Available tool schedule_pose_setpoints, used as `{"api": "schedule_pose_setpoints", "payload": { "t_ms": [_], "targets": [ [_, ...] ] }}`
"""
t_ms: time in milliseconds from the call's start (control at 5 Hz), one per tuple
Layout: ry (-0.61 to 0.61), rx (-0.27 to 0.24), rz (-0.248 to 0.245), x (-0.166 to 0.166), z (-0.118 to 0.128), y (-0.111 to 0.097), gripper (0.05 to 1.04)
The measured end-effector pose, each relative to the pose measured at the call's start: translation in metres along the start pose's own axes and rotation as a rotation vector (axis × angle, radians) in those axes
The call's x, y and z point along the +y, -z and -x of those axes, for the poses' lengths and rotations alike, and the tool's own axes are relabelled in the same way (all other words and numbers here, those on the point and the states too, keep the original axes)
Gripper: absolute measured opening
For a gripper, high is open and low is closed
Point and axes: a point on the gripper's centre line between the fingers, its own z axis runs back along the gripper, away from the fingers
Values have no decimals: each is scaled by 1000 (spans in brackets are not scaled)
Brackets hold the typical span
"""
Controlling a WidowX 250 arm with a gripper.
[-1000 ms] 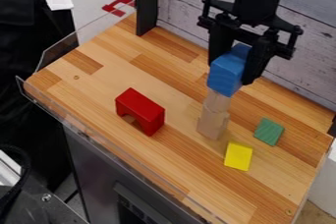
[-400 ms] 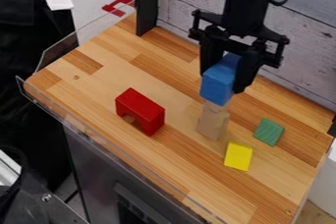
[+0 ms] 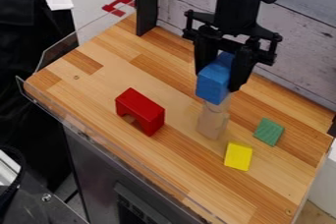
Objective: Put the blue rectangle on top of the cylinder.
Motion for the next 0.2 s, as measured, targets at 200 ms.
{"api": "schedule_pose_setpoints", "payload": {
  "t_ms": [200],
  "targets": [
    [-5, 16, -9, 1, 2, -2, 923]
  ]
}}
